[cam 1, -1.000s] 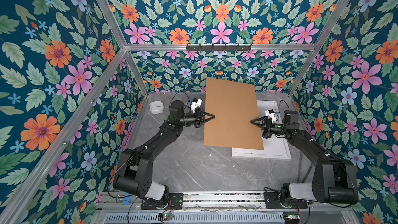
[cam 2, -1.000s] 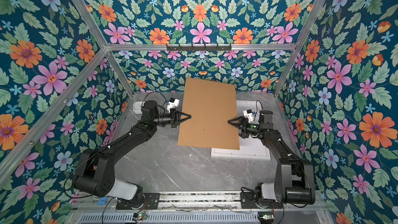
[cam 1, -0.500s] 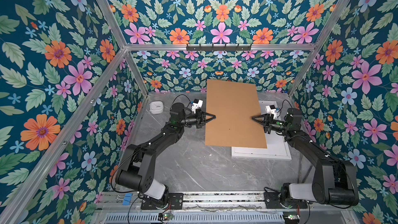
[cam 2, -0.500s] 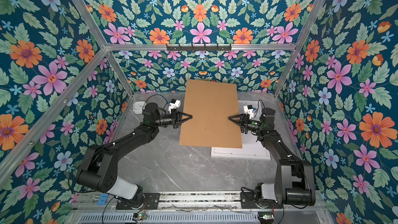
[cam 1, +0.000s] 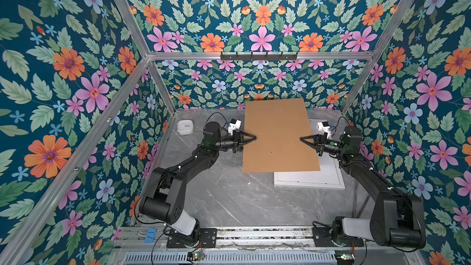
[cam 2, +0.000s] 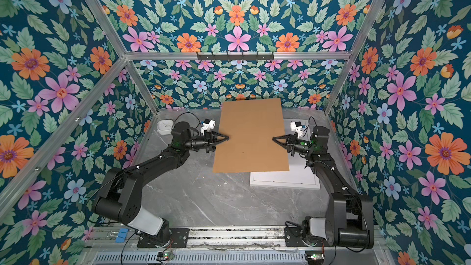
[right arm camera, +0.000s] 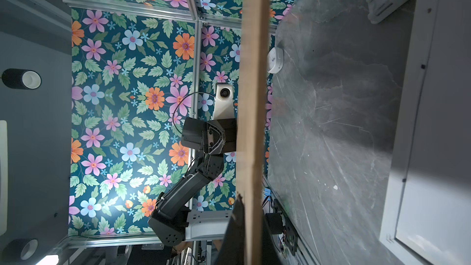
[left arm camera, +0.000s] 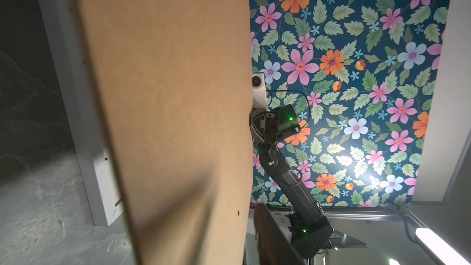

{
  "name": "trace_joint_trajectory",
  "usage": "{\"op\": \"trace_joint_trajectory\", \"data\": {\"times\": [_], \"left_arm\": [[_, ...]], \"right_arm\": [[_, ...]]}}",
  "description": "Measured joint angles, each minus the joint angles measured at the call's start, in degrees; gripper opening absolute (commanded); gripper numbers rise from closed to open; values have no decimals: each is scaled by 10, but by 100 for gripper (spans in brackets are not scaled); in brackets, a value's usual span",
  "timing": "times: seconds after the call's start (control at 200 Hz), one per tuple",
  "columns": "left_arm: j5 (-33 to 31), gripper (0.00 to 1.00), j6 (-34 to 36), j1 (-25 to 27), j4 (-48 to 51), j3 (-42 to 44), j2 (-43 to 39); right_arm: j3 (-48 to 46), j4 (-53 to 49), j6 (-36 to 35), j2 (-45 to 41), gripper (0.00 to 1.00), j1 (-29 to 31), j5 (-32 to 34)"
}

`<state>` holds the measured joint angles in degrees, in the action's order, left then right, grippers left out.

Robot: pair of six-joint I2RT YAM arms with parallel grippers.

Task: Put the photo into the frame
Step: 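Tilt the board up with the right gripper while left gripper releases and withdraws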

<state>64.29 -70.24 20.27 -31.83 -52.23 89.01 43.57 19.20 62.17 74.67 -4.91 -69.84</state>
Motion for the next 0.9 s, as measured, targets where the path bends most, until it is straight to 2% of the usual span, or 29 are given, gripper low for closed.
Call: {"op": "trace_joint_trajectory", "data": {"times": [0.09, 0.175, 0.285, 0.405, 0.6, 0.9], "left_arm": [[-19, 66, 57, 0, 71, -27, -4], [-56, 72, 133, -1, 176, -63, -1], [-118, 73, 226, -2, 297, -101, 10], [-192, 72, 284, -1, 388, -110, 22], [-272, 69, 312, 21, 439, -110, 44], [-368, 61, 315, 121, 447, -146, 125]], "right_arm": [[4, -15, -4, -3, 0, -3, 2], [9, -27, -9, -11, 0, -9, 5], [13, -52, -15, -29, 0, -26, 14], [12, -77, -17, -56, 0, -67, 23], [15, -145, -43, -119, 0, -127, 63], [56, -318, -146, -207, 0, -136, 191]]}}
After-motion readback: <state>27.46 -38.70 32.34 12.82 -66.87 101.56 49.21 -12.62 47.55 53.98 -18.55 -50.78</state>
